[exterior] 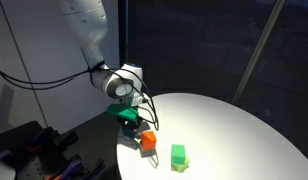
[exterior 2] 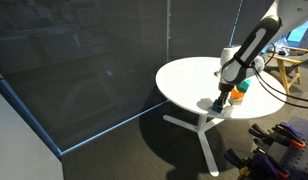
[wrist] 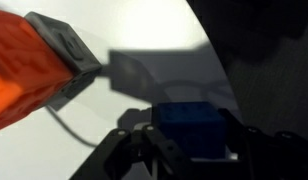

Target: Put the blue block on the orange block

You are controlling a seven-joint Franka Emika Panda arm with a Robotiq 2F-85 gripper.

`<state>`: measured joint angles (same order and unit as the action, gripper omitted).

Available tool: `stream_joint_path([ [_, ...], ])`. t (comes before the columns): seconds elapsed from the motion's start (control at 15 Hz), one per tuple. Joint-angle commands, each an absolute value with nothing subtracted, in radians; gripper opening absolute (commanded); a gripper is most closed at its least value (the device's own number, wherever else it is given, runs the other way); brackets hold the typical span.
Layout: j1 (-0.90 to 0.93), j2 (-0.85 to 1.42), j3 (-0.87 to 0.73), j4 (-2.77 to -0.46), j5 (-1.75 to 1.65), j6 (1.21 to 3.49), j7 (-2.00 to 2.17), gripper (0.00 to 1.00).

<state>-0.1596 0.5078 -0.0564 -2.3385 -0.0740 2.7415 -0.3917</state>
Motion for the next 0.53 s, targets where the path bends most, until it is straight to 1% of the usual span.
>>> stream_joint_path([
  [0.0,-0.164,0.517,-0.051,-2.320,-0.108,2.734,-0.377,0.34],
  [0.47,-0.147,0.472,-0.068,-2.342,-0.151,2.710,-0.366,0.34],
])
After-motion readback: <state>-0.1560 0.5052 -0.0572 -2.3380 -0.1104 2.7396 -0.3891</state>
